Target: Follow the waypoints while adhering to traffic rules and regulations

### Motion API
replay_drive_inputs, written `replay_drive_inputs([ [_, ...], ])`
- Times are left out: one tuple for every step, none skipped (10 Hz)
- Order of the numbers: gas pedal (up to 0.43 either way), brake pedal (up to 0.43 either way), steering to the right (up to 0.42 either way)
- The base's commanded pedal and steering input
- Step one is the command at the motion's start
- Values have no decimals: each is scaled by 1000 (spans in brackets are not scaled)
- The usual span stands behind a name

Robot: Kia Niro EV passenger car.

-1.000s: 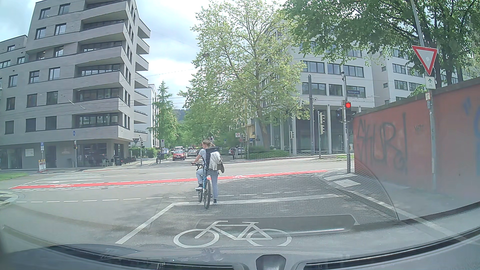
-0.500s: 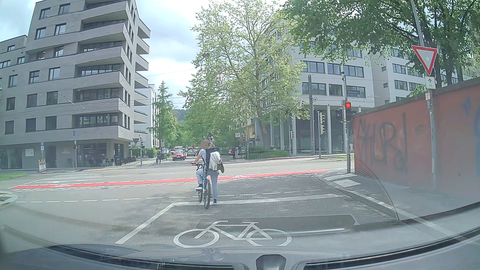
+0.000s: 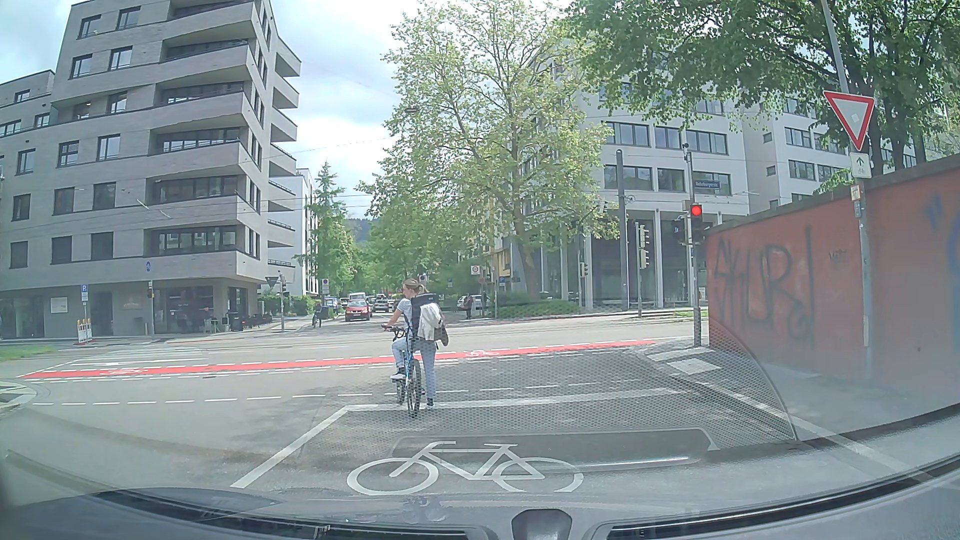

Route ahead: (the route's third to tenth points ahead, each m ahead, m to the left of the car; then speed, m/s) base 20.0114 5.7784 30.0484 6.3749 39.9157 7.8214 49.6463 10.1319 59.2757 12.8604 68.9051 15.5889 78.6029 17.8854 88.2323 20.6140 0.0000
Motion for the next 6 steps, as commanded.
replay_drive_inputs([
  [0, 226, -8],
  [0, 226, -8],
  [0, 226, -8],
  [0, 226, -8],
  [0, 226, -8],
  [0, 226, -8],
])
